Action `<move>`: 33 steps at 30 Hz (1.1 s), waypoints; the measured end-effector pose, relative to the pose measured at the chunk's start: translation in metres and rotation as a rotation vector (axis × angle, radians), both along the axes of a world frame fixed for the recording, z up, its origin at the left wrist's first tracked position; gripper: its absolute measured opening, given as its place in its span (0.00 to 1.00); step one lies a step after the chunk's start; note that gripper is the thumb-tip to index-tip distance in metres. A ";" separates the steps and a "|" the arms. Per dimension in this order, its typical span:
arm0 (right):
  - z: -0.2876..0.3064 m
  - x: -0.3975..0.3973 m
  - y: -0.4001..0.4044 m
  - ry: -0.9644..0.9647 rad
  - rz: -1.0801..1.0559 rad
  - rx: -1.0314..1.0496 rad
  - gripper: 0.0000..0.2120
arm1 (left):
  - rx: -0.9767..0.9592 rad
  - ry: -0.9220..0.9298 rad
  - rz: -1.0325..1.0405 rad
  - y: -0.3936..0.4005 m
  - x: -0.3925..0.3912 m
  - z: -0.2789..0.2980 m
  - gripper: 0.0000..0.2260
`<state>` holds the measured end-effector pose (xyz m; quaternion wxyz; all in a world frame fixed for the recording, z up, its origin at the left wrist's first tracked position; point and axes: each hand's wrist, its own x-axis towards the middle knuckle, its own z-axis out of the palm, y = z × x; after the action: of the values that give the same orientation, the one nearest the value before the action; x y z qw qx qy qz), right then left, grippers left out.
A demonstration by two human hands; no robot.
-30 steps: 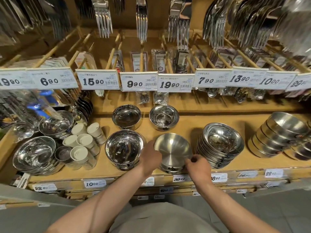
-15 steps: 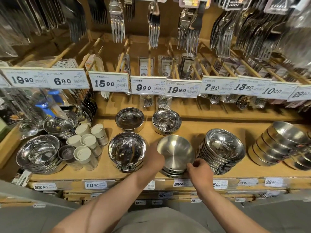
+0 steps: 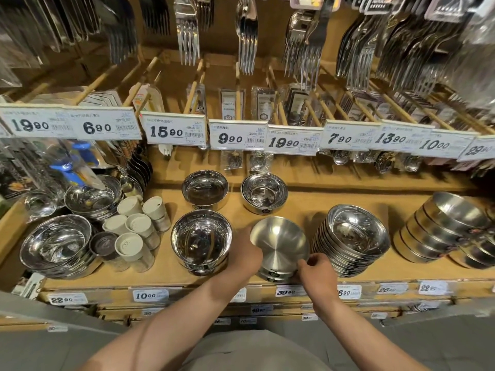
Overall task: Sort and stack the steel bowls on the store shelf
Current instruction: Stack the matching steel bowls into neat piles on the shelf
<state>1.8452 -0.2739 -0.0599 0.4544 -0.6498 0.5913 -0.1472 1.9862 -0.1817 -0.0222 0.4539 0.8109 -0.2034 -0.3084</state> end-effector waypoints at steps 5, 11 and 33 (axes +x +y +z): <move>0.000 0.000 -0.003 0.009 0.018 -0.027 0.08 | -0.061 0.060 -0.002 0.005 -0.003 -0.001 0.28; 0.002 0.001 -0.003 0.024 0.042 -0.042 0.10 | -0.099 0.131 0.014 0.005 -0.004 0.005 0.29; 0.004 -0.006 -0.015 -0.043 0.165 0.012 0.12 | 0.064 0.109 0.070 0.004 -0.007 0.007 0.27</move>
<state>1.8396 -0.2886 -0.0555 0.4813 -0.6904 0.5267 -0.1196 1.9794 -0.1776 -0.0152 0.4487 0.8136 -0.1401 -0.3422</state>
